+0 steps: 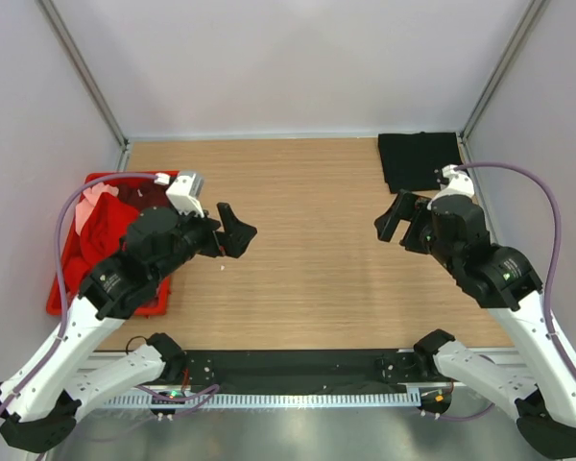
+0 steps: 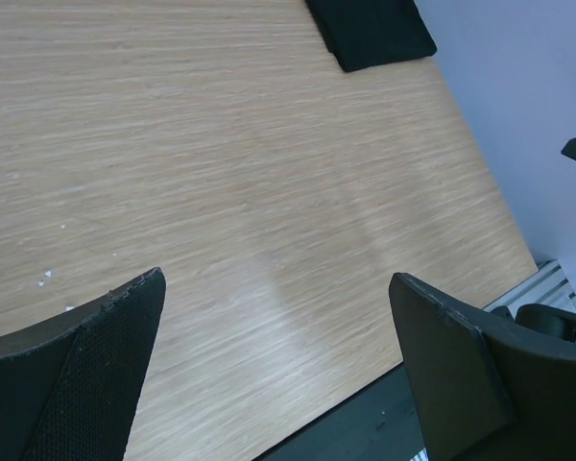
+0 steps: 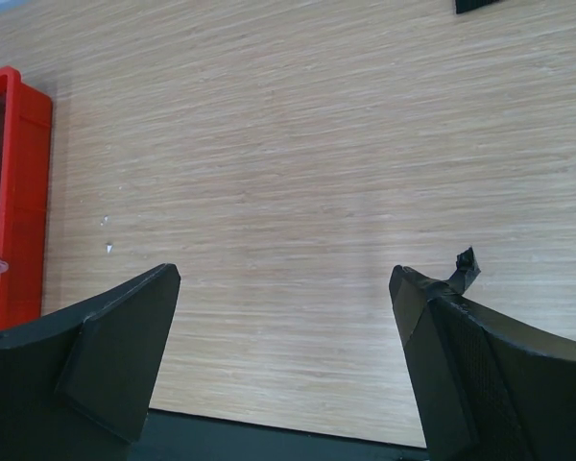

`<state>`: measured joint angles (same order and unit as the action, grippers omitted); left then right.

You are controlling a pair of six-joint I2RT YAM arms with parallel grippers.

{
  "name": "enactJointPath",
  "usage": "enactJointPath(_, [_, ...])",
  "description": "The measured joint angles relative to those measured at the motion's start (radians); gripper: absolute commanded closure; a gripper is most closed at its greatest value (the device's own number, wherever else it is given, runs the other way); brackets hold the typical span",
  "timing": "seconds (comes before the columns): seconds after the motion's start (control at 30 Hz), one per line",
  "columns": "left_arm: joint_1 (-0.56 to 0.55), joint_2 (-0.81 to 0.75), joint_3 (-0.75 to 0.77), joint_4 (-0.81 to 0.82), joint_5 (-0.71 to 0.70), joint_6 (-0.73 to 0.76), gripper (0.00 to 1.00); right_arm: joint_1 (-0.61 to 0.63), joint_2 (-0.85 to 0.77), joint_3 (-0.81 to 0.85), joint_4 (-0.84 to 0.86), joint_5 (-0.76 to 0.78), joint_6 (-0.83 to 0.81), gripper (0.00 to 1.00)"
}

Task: Fold and stack the t-shirts
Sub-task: Grab the tshirt from the pile

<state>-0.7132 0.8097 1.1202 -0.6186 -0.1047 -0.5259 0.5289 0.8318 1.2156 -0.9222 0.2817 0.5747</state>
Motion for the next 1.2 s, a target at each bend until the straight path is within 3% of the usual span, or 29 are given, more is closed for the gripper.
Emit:
enactJointPath(0.07, [0.0, 0.008, 0.004, -0.009, -0.026, -0.015, 0.0, 0.0, -0.009, -0.001, 0.0, 0.0, 0.0, 0.0])
enactJointPath(0.27, [0.012, 0.115, 0.112, -0.148, -0.317, -0.106, 0.03, 0.0, -0.058, -0.047, 0.013, -0.023, 0.0, 0.0])
enactJointPath(0.33, [0.056, 0.147, 0.142, -0.188, -0.385, -0.142, 0.12, 0.0, -0.077, -0.077, 0.022, -0.036, 0.0, 0.0])
enactJointPath(0.4, [0.159, 0.165, 0.157, -0.218, -0.416, -0.179, 0.19, 0.0, -0.093, -0.102, 0.031, -0.052, 0.001, 0.0])
enactJointPath(0.73, [0.834, 0.184, 0.066, -0.192, -0.459, -0.294, 0.23, 0.0, -0.104, -0.117, 0.039, -0.133, 0.003, 0.0])
enactJointPath(0.83, [0.962, 0.225, -0.038, -0.131, -0.445, -0.318, 0.21, 0.0, -0.108, -0.117, 0.039, -0.143, 0.004, 0.0])
enactJointPath(1.03, [1.094, 0.377, -0.193, 0.019, -0.32, -0.307, 0.18, 0.0, -0.128, -0.115, 0.037, -0.164, 0.004, 0.0])
enactJointPath(1.13, [1.135, 0.458, -0.204, 0.085, -0.26, -0.281, 0.34, 0.0, -0.147, -0.112, 0.037, -0.169, 0.004, 0.0])
enactJointPath(1.17, [1.143, 0.486, -0.199, 0.103, -0.245, -0.273, 0.55, 0.0, -0.156, -0.111, 0.037, -0.17, 0.004, 0.0])
enactJointPath(1.2, [1.149, 0.51, -0.19, 0.114, -0.231, -0.272, 0.66, 0.0, -0.164, -0.11, 0.035, -0.17, 0.003, 0.0])
